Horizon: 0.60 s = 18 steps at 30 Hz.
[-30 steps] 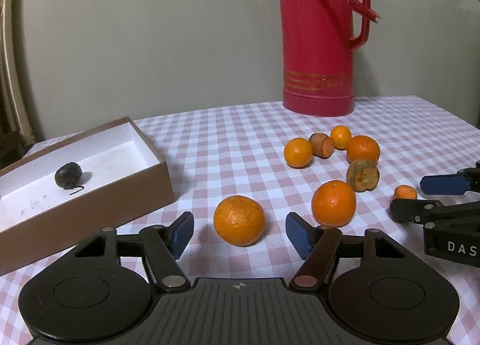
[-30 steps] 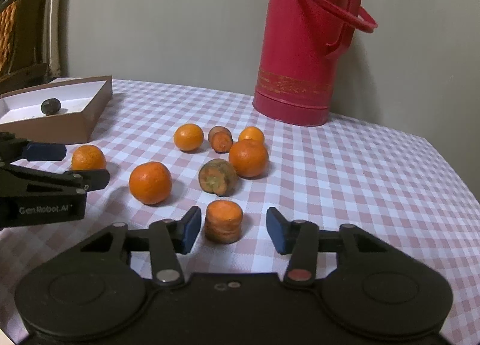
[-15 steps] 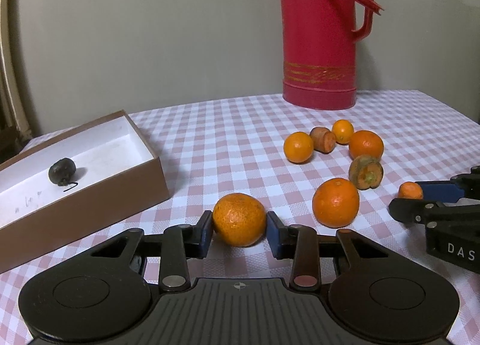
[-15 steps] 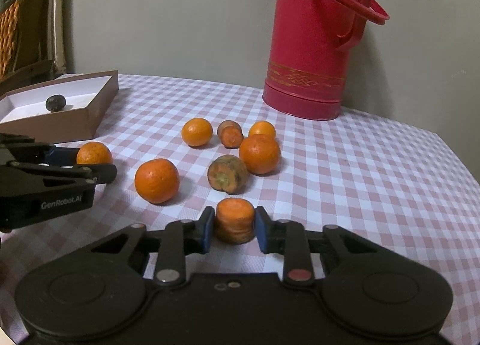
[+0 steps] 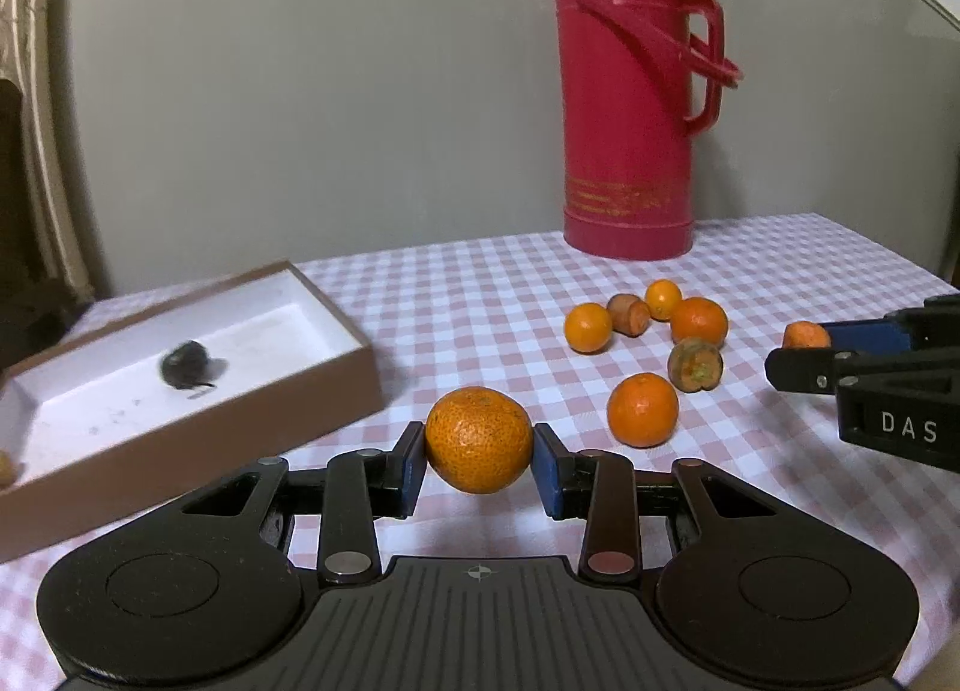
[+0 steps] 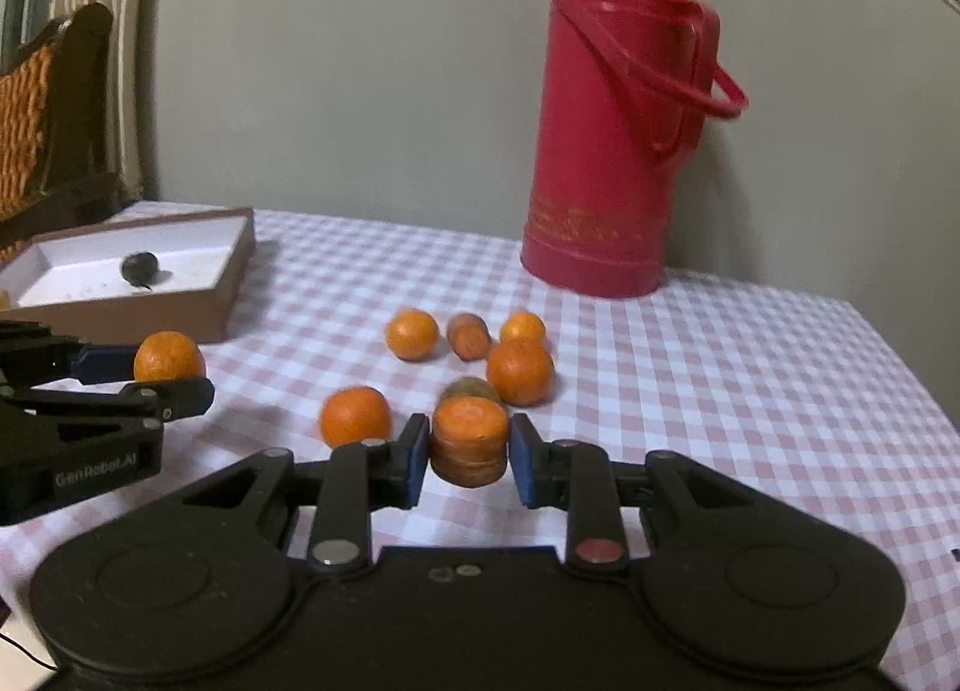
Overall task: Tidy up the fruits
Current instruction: 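Grasp the carrot slice with the right tool while the left tool grasps an orange, then carry the carrot slice and orange over the tray and release both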
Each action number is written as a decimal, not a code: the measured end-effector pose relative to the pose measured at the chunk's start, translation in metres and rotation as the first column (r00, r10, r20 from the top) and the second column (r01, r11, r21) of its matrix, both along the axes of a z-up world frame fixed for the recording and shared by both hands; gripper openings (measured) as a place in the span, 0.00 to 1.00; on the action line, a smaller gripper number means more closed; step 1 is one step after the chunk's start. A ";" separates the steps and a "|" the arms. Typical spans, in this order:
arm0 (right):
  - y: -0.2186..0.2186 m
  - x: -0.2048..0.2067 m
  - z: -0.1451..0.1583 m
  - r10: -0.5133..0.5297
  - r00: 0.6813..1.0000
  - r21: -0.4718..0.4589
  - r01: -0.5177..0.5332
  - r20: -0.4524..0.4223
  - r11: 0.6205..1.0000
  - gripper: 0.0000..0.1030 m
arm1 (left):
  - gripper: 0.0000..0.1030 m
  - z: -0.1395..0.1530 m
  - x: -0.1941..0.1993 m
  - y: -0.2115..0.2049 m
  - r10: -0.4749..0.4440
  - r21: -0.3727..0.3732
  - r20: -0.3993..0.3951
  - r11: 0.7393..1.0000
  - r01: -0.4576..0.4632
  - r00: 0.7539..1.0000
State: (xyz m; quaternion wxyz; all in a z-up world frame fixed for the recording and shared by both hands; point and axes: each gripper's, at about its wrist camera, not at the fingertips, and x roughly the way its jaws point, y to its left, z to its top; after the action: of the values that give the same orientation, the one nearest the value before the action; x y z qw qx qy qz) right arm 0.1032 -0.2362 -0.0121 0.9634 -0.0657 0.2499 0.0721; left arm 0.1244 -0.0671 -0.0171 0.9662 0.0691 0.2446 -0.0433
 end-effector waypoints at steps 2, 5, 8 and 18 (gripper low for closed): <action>0.006 -0.007 0.005 0.011 1.000 -0.001 -0.011 0.010 1.000 0.19 | 0.37 0.005 -0.007 0.007 0.008 0.005 0.009 1.000 -0.008 1.000; 0.014 -0.018 0.010 0.024 1.000 0.003 -0.024 0.017 1.000 0.19 | 0.37 0.010 -0.020 0.019 0.029 0.000 0.013 1.000 -0.029 1.000; 0.024 -0.032 0.014 0.041 0.999 0.000 -0.041 0.027 0.999 0.19 | 0.37 0.008 -0.034 0.029 0.048 -0.007 0.007 0.999 -0.048 0.999; 0.062 -0.060 0.027 0.133 0.990 -0.004 -0.133 0.051 0.991 0.19 | 0.37 0.020 -0.073 0.057 0.097 0.007 0.054 0.995 -0.098 0.994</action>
State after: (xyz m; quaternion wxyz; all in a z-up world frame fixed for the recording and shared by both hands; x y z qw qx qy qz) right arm 0.0429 -0.1743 0.0147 0.9625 -0.0841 0.2201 0.1345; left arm 0.0517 -0.0100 0.0025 0.9730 0.0630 0.2217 0.0069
